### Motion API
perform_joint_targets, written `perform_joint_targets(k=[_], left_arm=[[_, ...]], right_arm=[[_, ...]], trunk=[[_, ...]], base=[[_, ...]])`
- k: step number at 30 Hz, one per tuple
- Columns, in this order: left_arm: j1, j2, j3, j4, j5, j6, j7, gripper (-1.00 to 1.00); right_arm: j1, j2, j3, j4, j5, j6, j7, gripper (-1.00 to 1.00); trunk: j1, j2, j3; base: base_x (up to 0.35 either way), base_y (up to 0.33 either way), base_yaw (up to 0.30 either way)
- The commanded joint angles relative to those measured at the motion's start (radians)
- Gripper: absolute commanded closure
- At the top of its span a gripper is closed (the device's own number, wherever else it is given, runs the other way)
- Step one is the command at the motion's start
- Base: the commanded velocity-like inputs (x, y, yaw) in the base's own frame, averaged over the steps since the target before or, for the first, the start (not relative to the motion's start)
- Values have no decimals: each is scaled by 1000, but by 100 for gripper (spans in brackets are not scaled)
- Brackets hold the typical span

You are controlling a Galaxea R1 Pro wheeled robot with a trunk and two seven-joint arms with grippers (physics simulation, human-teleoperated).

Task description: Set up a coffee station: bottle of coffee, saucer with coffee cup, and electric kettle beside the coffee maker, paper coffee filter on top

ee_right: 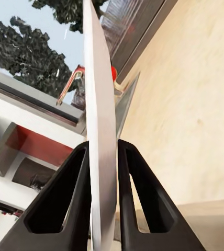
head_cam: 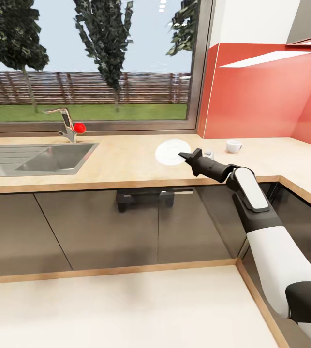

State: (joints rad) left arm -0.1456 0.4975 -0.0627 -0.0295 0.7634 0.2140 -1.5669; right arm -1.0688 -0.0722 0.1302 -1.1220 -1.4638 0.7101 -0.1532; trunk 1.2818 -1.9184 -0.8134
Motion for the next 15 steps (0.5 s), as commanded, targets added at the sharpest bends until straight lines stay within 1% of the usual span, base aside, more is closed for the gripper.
perform_joint_targets(k=[1,15], left_arm=[[0,1,-7,0,5,10,-4,-100],[0,2,-6,0,5,11,-4,-100]], right_arm=[[-1,0,2,0,-13,0,-9,100],[0,-1,2,7,-12,0,-9,100]], trunk=[[0,0,-1],[0,0,-1]], base=[[0,0,0],[0,0,5]])
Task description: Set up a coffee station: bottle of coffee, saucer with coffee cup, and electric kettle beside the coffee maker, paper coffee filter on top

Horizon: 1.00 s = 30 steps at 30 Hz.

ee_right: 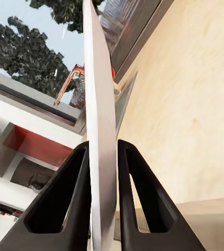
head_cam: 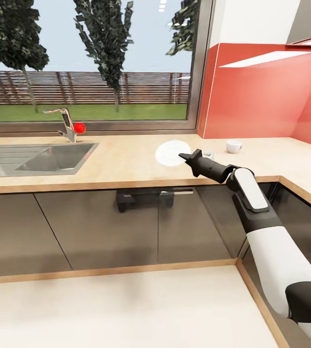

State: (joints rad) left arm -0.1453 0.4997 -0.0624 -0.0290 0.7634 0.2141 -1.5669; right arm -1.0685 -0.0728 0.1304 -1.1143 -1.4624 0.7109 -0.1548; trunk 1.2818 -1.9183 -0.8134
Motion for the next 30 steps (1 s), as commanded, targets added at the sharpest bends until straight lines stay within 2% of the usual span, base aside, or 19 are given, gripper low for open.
perform_joint_targets(k=[1,4,6,8,10,11,12,13,14,16,17,18,20,21,22,23,25,30], left_arm=[[0,0,-7,0,5,11,-4,-100],[0,0,-6,-1,5,13,26,-100],[0,-1,12,-2,5,14,87,-100],[0,-1,13,-2,5,14,99,-100],[0,-1,14,-2,6,14,177,-100],[0,-2,23,-2,6,14,241,-100],[0,-4,47,-2,6,14,319,-100],[0,-4,64,-2,6,14,363,-100],[-1,-7,104,-5,6,12,449,-100],[-1,-12,139,-16,6,6,517,-100],[-1,-24,161,-43,6,-8,567,-100],[-1,-31,170,-59,6,-16,589,-100],[-1,-48,185,-98,5,-39,676,-100],[0,-57,191,-116,5,-50,761,-100],[0,-61,193,-124,5,-54,804,-100],[0,-69,198,-143,5,-60,873,-100],[0,-76,205,-172,5,-65,930,-100],[0,-83,215,-200,5,-69,982,-100]], right_arm=[[-1,-1,2,-1,-13,-1,-8,100],[-1,-1,1,-1,-14,31,-7,100],[-1,1,0,-4,-13,96,-6,100],[-1,1,0,-4,-14,97,-6,100],[-1,1,0,-4,-15,98,-6,100],[-1,1,1,-4,-15,98,-6,100],[-1,1,1,-3,-14,99,-6,100],[-1,2,2,-3,-15,99,-6,100],[-1,3,2,-3,-14,99,-6,100],[-1,4,3,-3,-14,99,-6,100],[-1,5,4,-4,-14,99,-7,100],[-1,6,5,-3,-14,99,-7,100],[-1,8,5,-3,-14,100,-7,100],[-1,9,6,-3,-13,100,-8,100],[-1,9,6,-3,-13,100,-8,100],[-1,10,6,-3,-13,100,-8,100],[-1,12,7,-3,-13,100,-8,100],[-1,14,8,-2,-13,101,-8,100]], trunk=[[0,0,-1],[0,0,-1],[0,0,-1],[0,0,-1],[0,0,-1],[0,0,-1],[0,0,-1],[0,0,-1],[0,0,-1],[0,0,-1],[0,0,-1],[0,0,-1],[0,0,-1],[0,0,-1],[0,0,-1],[0,0,-1],[0,0,-1],[0,0,-1]], base=[[0,0,0],[0,0,0],[13,0,71],[24,0,191],[8,0,246],[4,0,257],[2,0,261],[2,0,263],[1,0,265],[1,0,266],[1,0,267],[0,0,268],[0,0,268],[0,0,268],[0,0,269],[0,0,269],[0,0,269],[15,3,269]])
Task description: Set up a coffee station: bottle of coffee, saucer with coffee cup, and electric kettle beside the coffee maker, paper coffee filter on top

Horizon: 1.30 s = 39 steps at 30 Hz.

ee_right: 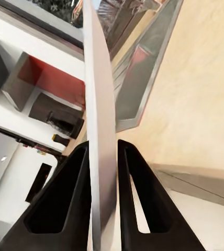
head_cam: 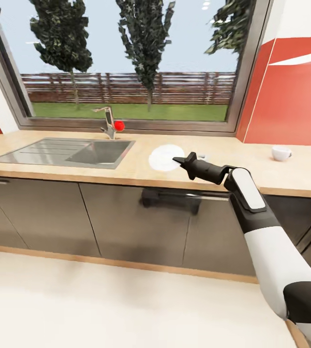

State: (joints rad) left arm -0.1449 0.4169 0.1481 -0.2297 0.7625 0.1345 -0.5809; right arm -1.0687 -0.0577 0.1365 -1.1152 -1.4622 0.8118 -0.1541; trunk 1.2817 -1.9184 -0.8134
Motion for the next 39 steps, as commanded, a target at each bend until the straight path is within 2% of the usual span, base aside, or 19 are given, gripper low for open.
perform_joint_targets(k=[1,10,15,19,27,39], left_arm=[[-1,-1,6,-1,6,10,2,-100],[-1,-1,8,-2,6,9,4,-100],[-1,-1,8,0,6,10,3,-100],[-1,0,9,3,6,10,-27,-100],[-1,0,9,4,6,10,-38,-100],[-1,0,10,4,6,10,-39,-100]], right_arm=[[0,-1,2,5,-13,0,-9,100],[0,1,3,13,-13,0,-8,100],[0,2,37,14,-13,-1,-8,100],[0,4,52,27,-13,-2,-8,100],[0,21,57,35,-13,-2,-8,100],[0,24,58,43,-13,-2,-8,100]], trunk=[[0,0,-1],[0,0,-1],[0,0,-1],[0,0,-1],[0,0,-1],[0,0,-1]], base=[[173,129,269],[234,199,269],[251,228,270],[252,247,270],[246,256,270],[226,263,270]])
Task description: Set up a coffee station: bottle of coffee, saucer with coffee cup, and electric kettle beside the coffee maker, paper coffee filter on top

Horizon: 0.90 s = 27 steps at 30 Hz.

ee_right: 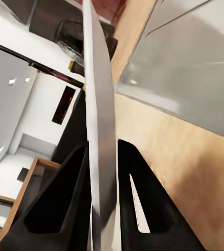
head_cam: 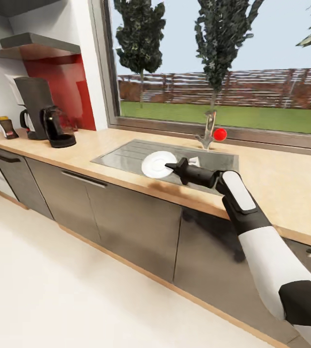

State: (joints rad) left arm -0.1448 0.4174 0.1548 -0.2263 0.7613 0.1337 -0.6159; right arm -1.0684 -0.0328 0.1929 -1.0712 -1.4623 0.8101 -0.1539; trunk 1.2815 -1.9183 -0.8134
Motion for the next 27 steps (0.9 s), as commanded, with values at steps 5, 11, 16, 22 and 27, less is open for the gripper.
perform_joint_targets(k=[5,11,16,22,27], left_arm=[[-1,1,3,1,7,10,-4,-100],[-1,1,3,2,7,10,-4,-100],[-1,1,3,2,7,10,-4,-100],[-1,3,3,2,7,10,-4,-100],[-1,3,3,2,7,10,-4,-100]], right_arm=[[-1,1,2,-1,-13,0,-9,100],[-1,5,1,-1,-13,0,-9,100],[-1,6,1,-1,-13,-1,-9,100],[-1,6,0,-1,-13,-1,-9,100],[-1,5,0,7,-13,-1,-8,100]], trunk=[[0,0,-1],[0,0,-1],[0,0,-1],[0,0,-1],[0,0,-1]], base=[[165,278,270],[146,290,270],[171,295,270],[208,298,270],[212,298,266]])
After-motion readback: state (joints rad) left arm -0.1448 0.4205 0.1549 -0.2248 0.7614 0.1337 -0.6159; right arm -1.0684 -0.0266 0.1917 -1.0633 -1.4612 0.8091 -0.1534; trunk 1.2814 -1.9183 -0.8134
